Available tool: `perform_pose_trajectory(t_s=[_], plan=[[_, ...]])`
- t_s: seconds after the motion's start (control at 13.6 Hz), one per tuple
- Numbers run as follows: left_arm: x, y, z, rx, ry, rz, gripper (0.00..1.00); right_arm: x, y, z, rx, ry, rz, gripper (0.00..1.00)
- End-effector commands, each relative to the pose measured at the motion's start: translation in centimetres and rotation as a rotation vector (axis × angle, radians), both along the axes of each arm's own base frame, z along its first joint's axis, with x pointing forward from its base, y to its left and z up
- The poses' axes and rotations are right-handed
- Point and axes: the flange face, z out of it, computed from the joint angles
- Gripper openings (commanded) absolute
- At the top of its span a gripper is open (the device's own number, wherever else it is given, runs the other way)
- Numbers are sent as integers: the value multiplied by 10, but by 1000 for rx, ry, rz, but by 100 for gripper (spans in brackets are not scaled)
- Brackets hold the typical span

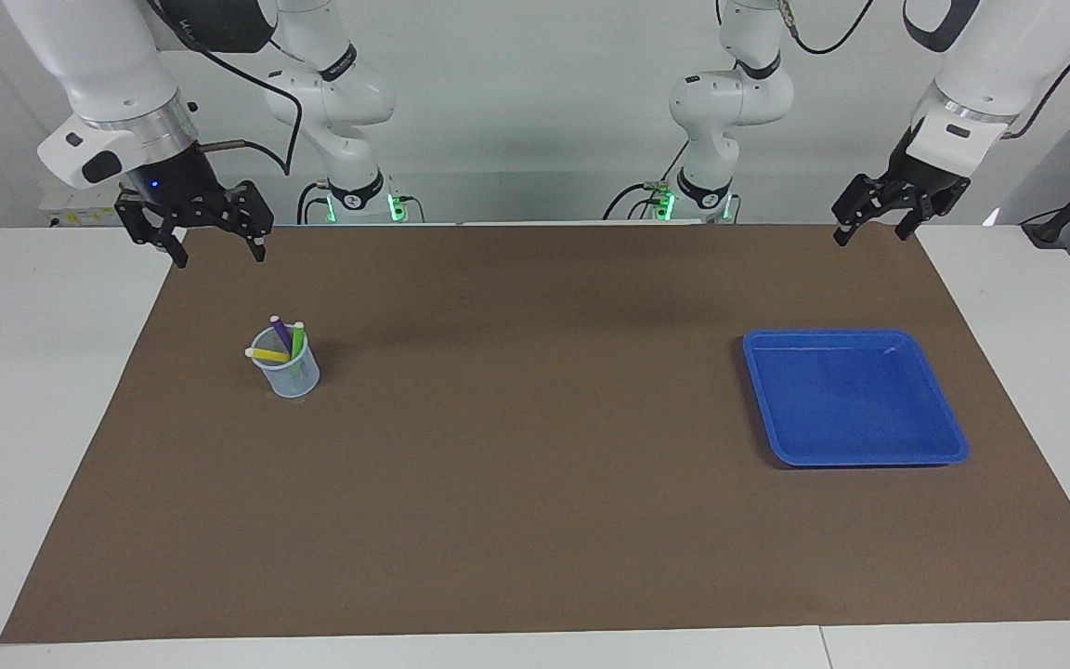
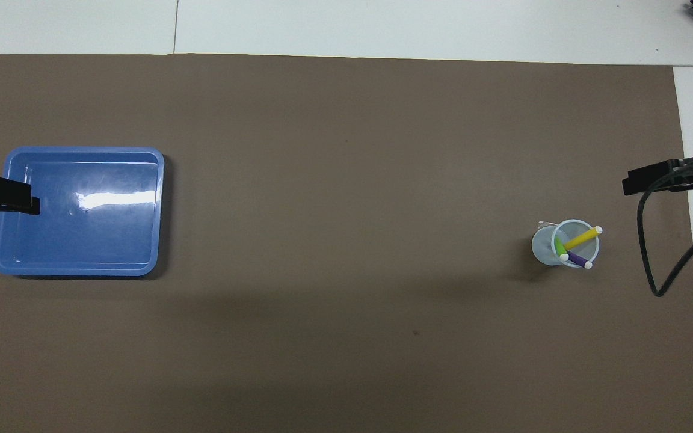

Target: Right arm passes pens to left for tray arrangement

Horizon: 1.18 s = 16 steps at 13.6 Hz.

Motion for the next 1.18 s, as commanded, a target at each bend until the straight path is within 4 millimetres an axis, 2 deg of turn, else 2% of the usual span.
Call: perform_pose_trajectory(t_s=[0.0,0.37,0.88,1.03,1.1], plan=[[-1,0,3,-10,0,-8,100,1,0,0,-17,12,-20,100],[-1,0,3,-10,0,-8,100,1,-1,-1,-14,1,-20,100],[-6,1,5,-10,-1,-5,100,-17,0,-25,-14,40,48,100],[-6,2,4,-10,0,-3,100,-20,0,-40,-17,-7,50,100],[-6,2,4,-10,2,0,100,-28,-6,-59,-11,-50,35,100]])
